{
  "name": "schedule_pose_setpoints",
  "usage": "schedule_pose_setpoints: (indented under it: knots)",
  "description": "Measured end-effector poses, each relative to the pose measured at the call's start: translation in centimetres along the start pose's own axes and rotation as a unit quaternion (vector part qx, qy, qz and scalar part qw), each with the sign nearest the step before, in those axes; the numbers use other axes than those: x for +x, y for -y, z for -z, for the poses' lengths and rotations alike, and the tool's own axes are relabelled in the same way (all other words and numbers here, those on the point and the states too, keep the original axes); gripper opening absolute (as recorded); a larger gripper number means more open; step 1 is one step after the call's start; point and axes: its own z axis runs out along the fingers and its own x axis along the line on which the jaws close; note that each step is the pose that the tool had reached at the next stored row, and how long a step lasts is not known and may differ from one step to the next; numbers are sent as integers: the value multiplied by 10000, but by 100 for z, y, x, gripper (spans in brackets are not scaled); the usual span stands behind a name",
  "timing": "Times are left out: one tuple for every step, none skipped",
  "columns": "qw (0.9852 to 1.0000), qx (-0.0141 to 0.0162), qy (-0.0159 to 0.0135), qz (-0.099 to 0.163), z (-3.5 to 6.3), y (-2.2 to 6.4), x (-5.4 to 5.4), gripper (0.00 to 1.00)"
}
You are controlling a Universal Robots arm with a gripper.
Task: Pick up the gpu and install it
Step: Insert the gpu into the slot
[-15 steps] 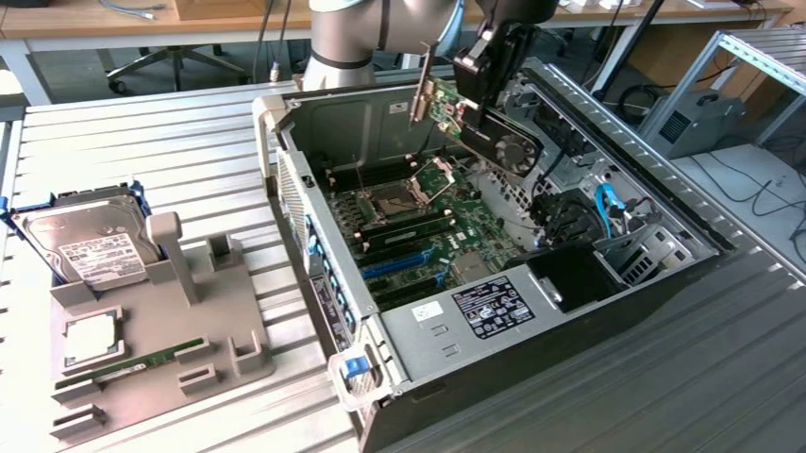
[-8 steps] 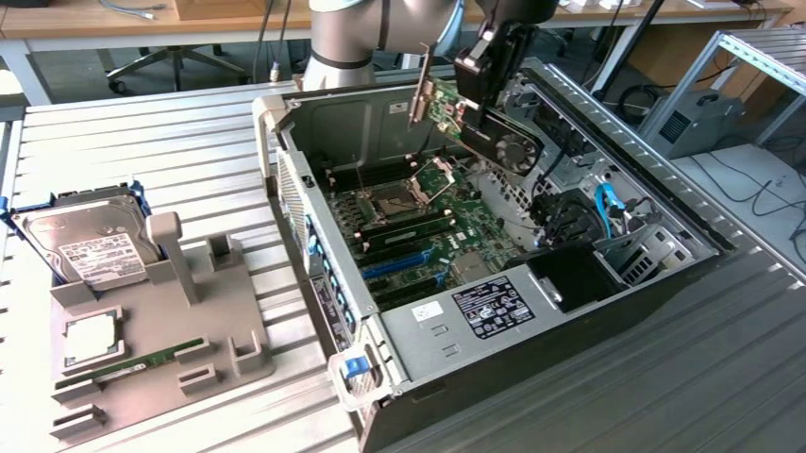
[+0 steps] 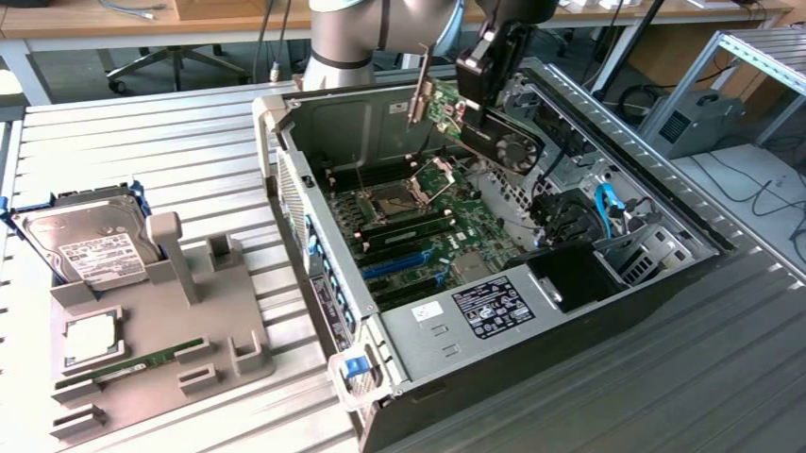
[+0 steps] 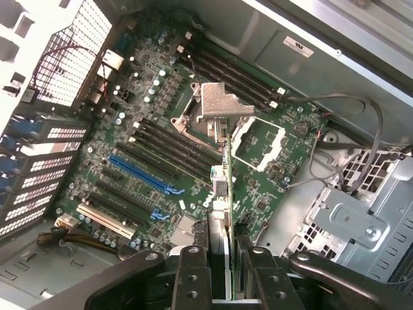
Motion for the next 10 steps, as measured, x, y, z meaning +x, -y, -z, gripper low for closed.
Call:
schedule_pose_setpoints:
  knots:
    - [10000,-1,1,26,0,0,0,27]
    - [10000,-2,1,60,0,0,0,27]
    - [9999,-3,2,121,0,0,0,27]
    - [9999,-5,2,165,0,0,0,27]
    - [9997,-7,4,248,0,0,0,27]
    - [9995,-9,5,325,0,0,0,27]
    - [9989,-13,7,463,0,0,0,27]
    - [9981,-17,9,613,0,0,0,27]
    - [9968,-22,12,796,0,0,0,27]
    - [9956,-26,13,939,0,0,0,27]
